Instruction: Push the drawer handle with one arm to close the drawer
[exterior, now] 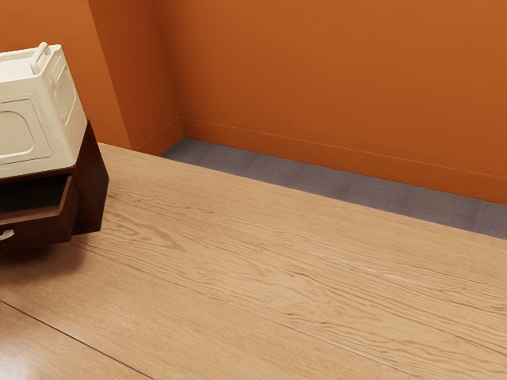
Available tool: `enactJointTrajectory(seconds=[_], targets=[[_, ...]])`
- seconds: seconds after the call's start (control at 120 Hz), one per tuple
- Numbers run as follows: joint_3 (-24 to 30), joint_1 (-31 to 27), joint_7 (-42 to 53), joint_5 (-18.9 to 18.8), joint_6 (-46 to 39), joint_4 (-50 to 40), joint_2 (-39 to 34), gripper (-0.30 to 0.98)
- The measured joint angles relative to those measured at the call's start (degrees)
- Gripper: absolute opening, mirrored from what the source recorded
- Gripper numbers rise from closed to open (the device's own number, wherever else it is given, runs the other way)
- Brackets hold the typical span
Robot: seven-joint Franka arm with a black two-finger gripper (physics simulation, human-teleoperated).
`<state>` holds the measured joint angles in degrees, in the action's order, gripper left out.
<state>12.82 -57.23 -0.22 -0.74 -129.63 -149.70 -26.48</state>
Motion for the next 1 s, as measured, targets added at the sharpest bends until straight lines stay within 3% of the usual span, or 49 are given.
enactJointTrajectory(seconds=[0.3,0.708,1.0], targets=[[0.0,-2.9,0.0,1.1,-2.7,2.6,5.5,-0.1],[0.6,-2.3,2.5,1.0,-4.8,7.5,11.9,-0.1],[0.7,-1.8,3.6,-2.1,-7.4,13.6,18.6,-0.1]])
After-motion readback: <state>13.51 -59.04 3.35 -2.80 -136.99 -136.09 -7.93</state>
